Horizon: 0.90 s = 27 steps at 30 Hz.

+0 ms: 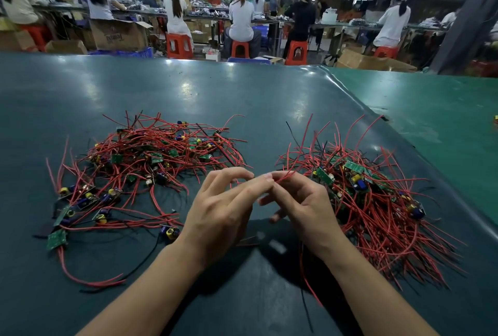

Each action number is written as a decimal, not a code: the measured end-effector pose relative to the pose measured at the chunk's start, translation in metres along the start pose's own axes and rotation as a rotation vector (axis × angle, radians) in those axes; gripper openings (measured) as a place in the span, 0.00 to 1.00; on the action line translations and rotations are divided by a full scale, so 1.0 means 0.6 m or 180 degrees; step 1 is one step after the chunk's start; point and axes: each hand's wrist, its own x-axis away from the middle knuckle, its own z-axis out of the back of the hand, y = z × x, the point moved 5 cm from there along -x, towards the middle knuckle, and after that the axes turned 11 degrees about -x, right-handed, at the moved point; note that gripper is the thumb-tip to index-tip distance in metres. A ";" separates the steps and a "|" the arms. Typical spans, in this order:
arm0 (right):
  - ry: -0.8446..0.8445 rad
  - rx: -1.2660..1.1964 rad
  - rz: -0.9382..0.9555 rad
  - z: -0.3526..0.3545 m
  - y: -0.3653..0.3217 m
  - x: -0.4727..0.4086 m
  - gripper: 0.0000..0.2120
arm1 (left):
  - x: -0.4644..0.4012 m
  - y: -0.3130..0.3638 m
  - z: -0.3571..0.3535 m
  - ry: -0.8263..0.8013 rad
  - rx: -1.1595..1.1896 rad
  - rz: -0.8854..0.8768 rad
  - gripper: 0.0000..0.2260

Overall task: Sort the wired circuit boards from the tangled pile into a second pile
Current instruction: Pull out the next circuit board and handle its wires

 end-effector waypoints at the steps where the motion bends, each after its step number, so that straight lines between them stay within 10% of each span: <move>1: 0.0033 -0.0062 -0.0060 -0.001 0.003 0.000 0.09 | 0.000 0.000 0.000 0.0012 -0.0058 0.0008 0.13; 6: 0.0669 -0.0607 -0.0191 0.011 0.003 -0.003 0.08 | 0.004 0.018 0.013 0.0318 0.0258 -0.0013 0.03; 14: 0.0397 -0.0670 -0.0380 -0.005 0.003 0.006 0.12 | 0.025 -0.011 -0.040 -0.1069 0.1029 0.1682 0.18; 27: -0.0081 0.0520 0.0590 0.005 -0.025 0.007 0.13 | 0.033 -0.023 -0.064 -0.0512 0.5097 0.4386 0.05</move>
